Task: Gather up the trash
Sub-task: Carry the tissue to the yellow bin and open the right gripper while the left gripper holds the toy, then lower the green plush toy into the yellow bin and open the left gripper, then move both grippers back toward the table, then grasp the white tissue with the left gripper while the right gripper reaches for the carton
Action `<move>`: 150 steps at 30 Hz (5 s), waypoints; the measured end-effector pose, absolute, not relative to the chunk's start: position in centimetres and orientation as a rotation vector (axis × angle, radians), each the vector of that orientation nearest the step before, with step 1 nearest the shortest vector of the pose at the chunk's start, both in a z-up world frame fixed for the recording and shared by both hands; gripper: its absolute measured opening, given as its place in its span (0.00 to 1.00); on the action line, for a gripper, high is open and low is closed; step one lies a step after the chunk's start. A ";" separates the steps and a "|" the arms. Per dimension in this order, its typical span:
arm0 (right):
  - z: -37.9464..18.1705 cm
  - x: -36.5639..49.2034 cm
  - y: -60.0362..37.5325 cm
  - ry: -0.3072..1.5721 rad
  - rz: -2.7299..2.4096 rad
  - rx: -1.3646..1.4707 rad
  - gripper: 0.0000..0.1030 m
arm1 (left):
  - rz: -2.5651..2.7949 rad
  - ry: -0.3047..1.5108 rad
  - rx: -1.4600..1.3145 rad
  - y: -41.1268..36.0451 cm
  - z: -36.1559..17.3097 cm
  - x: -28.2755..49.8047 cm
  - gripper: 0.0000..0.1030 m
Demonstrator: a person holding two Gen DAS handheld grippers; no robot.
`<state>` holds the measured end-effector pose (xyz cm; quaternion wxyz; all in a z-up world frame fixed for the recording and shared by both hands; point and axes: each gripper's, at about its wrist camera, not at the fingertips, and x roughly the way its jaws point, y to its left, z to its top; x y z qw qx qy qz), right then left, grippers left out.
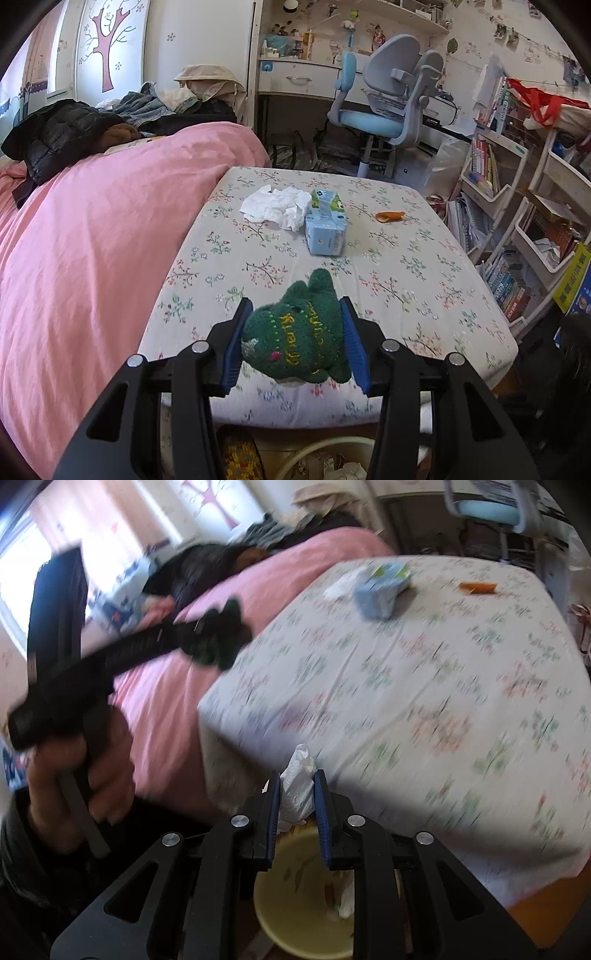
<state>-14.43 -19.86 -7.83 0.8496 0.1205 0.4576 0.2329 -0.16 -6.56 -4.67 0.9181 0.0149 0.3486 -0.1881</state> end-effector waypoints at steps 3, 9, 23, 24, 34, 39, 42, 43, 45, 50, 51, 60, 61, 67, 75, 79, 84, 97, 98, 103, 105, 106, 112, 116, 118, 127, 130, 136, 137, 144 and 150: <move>-8.8 -16.3 -18.3 0.999 0.499 0.205 0.17 | -0.386 0.717 0.027 -6.0 -4.9 -1.3 0.45; -10.6 -18.4 -17.3 1.074 0.485 0.177 0.47 | -0.391 0.720 0.018 -5.5 -5.3 -3.2 0.45; -9.3 -17.4 -22.8 0.938 0.259 0.360 0.66 | -0.433 0.785 0.088 -7.2 -7.2 -6.1 0.45; -9.1 -17.5 -23.3 0.926 0.246 0.378 0.66 | -0.442 0.803 0.108 -7.7 -7.7 -6.6 0.46; -8.9 -17.6 -26.5 0.877 0.141 0.493 0.69 | -0.472 0.893 0.316 -10.3 -10.4 -9.7 0.73; -9.0 -17.5 -26.0 0.883 0.135 0.463 0.70 | -0.436 0.896 0.262 -9.3 -10.0 -8.9 0.74; -9.3 -17.4 -25.7 0.889 0.134 0.451 0.70 | -0.438 0.893 0.225 -8.8 -9.7 -8.8 0.75; -9.3 -17.4 -25.6 0.891 0.133 0.447 0.71 | -0.446 0.895 0.221 -8.9 -9.7 -8.8 0.75; -9.4 -17.4 -25.6 0.893 0.129 0.445 0.71 | -0.444 0.882 0.236 -9.1 -9.7 -9.0 0.75; -9.6 -17.4 -25.4 0.893 0.123 0.442 0.72 | -0.414 0.831 0.243 -9.0 -9.2 -9.1 0.75; -9.6 -17.3 -25.4 0.894 0.123 0.440 0.72 | -0.400 0.822 0.235 -8.8 -9.0 -9.0 0.76; -9.9 -17.0 -24.5 0.909 0.130 0.402 0.73 | -0.289 0.791 0.081 -5.8 -7.9 -7.4 0.80; -9.9 -17.0 -24.4 0.909 0.131 0.397 0.73 | -0.283 0.794 0.065 -5.6 -7.9 -7.3 0.80; -9.8 -17.1 -23.8 0.905 0.143 0.367 0.73 | -0.242 0.787 -0.010 -4.3 -7.7 -6.9 0.80; -9.5 -16.9 -23.7 0.894 0.158 0.368 0.73 | -0.219 0.780 -0.009 -4.1 -7.8 -6.7 0.80; -9.0 -16.1 -23.9 0.889 0.179 0.375 0.73 | -0.215 0.769 -0.009 -4.1 -7.6 -6.2 0.80; -7.4 -13.6 -24.3 0.875 0.204 0.352 0.73 | -0.198 0.745 -0.031 -3.8 -6.6 -4.1 0.80; -6.8 -1.8 -26.6 0.903 0.188 0.350 0.75 | -0.131 0.733 -0.062 -4.3 -5.3 6.0 0.80; -6.9 -0.9 -26.1 0.906 0.195 0.356 0.75 | -0.128 0.731 -0.063 -4.5 -5.2 6.9 0.80; -6.9 4.4 -23.1 0.891 0.200 0.266 0.76 | -0.104 0.749 -0.081 -4.6 -5.6 11.1 0.80; -7.7 6.9 -22.4 0.893 0.192 0.241 0.76 | -0.096 0.764 -0.094 -4.4 -6.0 12.5 0.80; -8.1 7.8 -22.3 0.898 0.188 0.245 0.76 | -0.096 0.774 -0.093 -4.4 -6.2 13.2 0.80; -10.7 13.0 -22.3 0.910 0.154 0.238 0.76 | -0.126 0.802 -0.035 -5.7 -7.1 16.0 0.80; -11.2 14.9 -23.3 0.897 0.147 0.249 0.76 | -0.159 0.822 -0.014 -6.9 -7.8 18.6 0.80; -11.3 15.4 -23.9 0.897 0.168 0.246 0.74 | -0.178 0.827 -0.006 -7.5 -8.0 19.5 0.80; -11.1 13.1 -27.8 1.012 0.268 0.271 0.53 | -0.255 0.836 0.051 -10.6 -8.9 22.5 0.80; -10.7 11.9 -28.5 1.071 0.317 0.241 0.53 | -0.277 0.837 0.067 -11.6 -9.1 22.9 0.80; -10.8 10.4 -28.9 1.107 0.352 0.177 0.59 | -0.302 0.847 0.150 -14.0 -10.4 23.3 0.80; -10.8 10.4 -29.1 1.101 0.346 0.195 0.62 | -0.299 0.850 0.155 -14.3 -10.6 23.4 0.80; -10.6 11.7 -29.5 1.032 0.264 0.255 0.74 | -0.398 0.929 0.132 -15.0 -11.5 22.9 0.22; -10.3 11.1 -28.6 1.044 0.280 0.216 0.58 | -0.489 0.914 0.045 -12.6 -9.3 20.3 0.13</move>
